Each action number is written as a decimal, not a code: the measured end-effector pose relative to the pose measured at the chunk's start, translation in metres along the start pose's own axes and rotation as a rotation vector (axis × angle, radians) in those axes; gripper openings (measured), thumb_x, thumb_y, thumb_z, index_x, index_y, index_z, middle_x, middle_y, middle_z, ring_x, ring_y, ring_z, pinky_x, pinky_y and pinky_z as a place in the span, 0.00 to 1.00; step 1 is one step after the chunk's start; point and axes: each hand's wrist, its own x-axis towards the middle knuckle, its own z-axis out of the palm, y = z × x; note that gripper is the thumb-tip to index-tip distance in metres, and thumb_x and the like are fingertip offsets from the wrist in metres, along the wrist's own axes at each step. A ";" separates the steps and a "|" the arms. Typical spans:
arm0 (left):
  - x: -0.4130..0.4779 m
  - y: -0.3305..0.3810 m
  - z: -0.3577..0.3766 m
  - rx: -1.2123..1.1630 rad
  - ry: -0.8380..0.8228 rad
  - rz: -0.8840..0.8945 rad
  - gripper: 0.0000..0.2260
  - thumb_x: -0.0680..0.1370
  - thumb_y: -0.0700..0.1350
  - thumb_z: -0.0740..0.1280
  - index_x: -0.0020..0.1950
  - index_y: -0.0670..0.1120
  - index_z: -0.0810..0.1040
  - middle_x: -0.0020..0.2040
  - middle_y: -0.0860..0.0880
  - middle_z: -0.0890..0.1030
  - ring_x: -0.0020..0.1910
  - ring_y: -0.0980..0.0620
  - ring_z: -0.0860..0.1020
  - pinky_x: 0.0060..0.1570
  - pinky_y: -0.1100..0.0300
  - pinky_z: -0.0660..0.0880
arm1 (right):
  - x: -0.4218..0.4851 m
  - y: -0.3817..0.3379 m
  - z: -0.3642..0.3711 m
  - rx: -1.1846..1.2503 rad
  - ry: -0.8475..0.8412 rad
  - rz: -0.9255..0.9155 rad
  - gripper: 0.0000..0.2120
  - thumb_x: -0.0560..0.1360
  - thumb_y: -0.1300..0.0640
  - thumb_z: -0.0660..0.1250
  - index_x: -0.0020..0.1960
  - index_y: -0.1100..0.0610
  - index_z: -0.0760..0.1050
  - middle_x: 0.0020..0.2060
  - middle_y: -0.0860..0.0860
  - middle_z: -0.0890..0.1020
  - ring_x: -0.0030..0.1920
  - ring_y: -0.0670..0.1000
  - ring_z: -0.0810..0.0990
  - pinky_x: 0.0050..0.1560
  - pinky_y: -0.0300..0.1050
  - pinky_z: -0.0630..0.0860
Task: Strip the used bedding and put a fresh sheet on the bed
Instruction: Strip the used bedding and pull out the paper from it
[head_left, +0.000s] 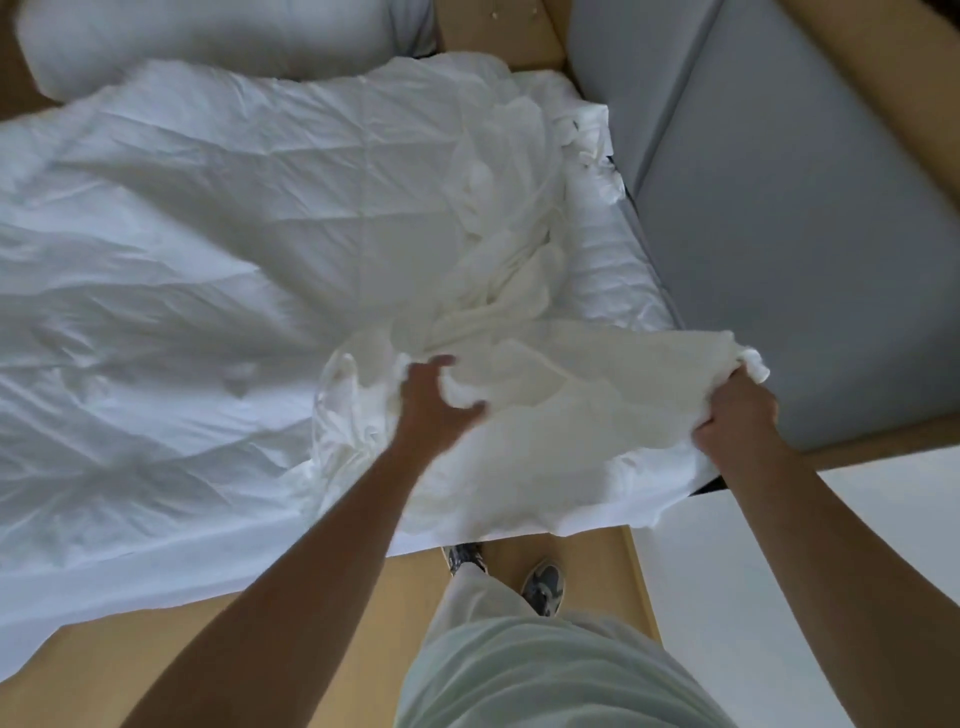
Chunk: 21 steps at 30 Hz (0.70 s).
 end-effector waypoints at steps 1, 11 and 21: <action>-0.010 0.024 0.018 0.012 -0.154 0.140 0.41 0.66 0.57 0.81 0.75 0.51 0.67 0.69 0.45 0.67 0.69 0.45 0.66 0.69 0.51 0.63 | -0.008 -0.004 0.000 0.231 -0.030 0.079 0.25 0.81 0.55 0.62 0.75 0.62 0.63 0.71 0.58 0.71 0.73 0.58 0.69 0.64 0.49 0.72; -0.025 0.028 0.054 0.756 -0.188 0.505 0.17 0.83 0.61 0.57 0.60 0.51 0.77 0.50 0.46 0.84 0.49 0.40 0.83 0.48 0.50 0.79 | -0.023 0.000 -0.021 0.785 0.002 0.163 0.22 0.82 0.46 0.61 0.67 0.63 0.72 0.60 0.61 0.80 0.59 0.63 0.80 0.53 0.56 0.78; -0.049 -0.059 0.024 0.959 -0.178 0.487 0.22 0.83 0.65 0.51 0.55 0.52 0.77 0.47 0.49 0.85 0.47 0.44 0.84 0.46 0.53 0.78 | -0.033 0.006 -0.005 0.513 -0.035 -0.062 0.15 0.83 0.49 0.59 0.58 0.61 0.76 0.46 0.56 0.82 0.48 0.58 0.82 0.44 0.58 0.84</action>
